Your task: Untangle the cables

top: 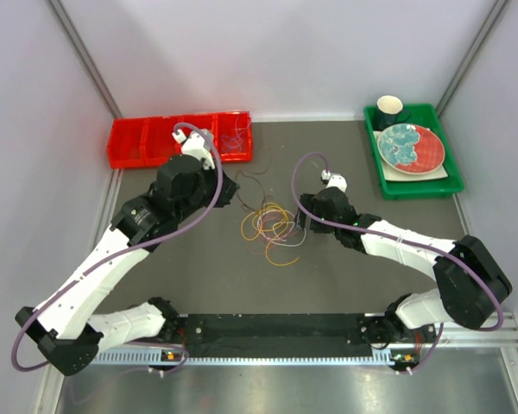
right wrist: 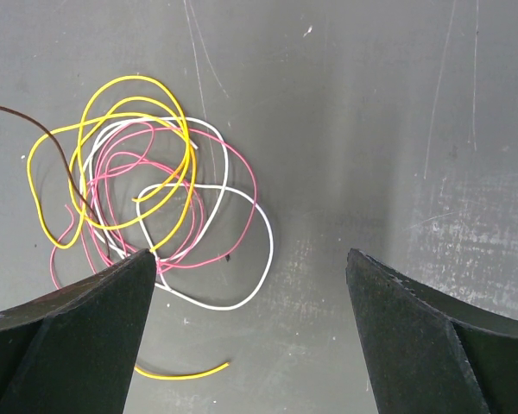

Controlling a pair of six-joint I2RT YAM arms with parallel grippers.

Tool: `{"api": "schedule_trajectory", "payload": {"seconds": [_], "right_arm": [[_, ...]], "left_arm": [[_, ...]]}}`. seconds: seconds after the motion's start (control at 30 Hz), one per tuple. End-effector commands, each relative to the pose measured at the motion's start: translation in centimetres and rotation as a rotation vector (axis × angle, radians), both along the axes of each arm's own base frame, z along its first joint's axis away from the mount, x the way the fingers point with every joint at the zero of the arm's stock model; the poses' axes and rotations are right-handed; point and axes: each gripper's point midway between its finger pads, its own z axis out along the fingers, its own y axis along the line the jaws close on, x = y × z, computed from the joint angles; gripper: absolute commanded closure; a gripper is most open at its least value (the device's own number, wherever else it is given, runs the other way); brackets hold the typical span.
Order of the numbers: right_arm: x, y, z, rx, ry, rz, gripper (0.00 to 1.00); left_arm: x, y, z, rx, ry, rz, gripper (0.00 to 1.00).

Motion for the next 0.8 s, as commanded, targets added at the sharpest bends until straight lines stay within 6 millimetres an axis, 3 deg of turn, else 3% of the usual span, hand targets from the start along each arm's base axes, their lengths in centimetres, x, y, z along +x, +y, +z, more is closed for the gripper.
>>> {"api": "schedule_trajectory", "payload": {"seconds": [0.0, 0.03, 0.1, 0.13, 0.17, 0.2, 0.27, 0.33, 0.47, 0.73, 0.77], "right_arm": [[0.8, 1.1, 2.6, 0.041, -0.061, 0.01, 0.1], [0.8, 1.2, 2.7, 0.045, -0.062, 0.011, 0.1], [0.7, 1.1, 2.7, 0.048, -0.065, 0.009, 0.1], [0.7, 1.1, 2.9, 0.053, -0.073, 0.008, 0.1], [0.6, 1.0, 2.9, 0.054, -0.074, 0.006, 0.1], [0.6, 0.8, 2.9, 0.056, -0.076, 0.002, 0.1], [0.4, 0.8, 3.6, 0.079, -0.102, 0.005, 0.1], [0.2, 0.8, 4.4, 0.108, -0.133, 0.015, 0.1], [-1.0, 2.2, 5.4, 0.185, -0.143, 0.104, 0.12], [-6.6, 10.1, 5.8, 0.101, -0.065, 0.37, 0.15], [-6.4, 11.1, 6.7, 0.107, -0.069, 0.368, 0.15]], "left_arm": [[-0.8, 0.3, -2.1, 0.012, 0.044, -0.001, 0.92], [-0.8, 0.4, -2.9, 0.017, 0.061, 0.011, 0.78], [-1.4, 0.5, -6.3, 0.036, 0.143, 0.019, 0.56], [-1.7, 0.3, -7.4, 0.032, 0.17, 0.011, 0.39], [-2.4, 0.4, -10.0, 0.045, 0.222, 0.007, 0.26], [-2.8, 0.2, -11.0, 0.043, 0.249, -0.006, 0.16], [-3.7, 0.7, -13.4, 0.06, 0.299, 0.005, 0.06], [-4.1, 1.7, -14.6, 0.095, 0.313, 0.027, 0.05], [-4.2, 4.2, -13.9, 0.175, 0.283, 0.089, 0.05], [-5.2, 9.7, -14.3, 0.371, 0.284, 0.238, 0.05], [-5.3, 10.1, -14.0, 0.361, 0.266, 0.255, 0.05]]}}
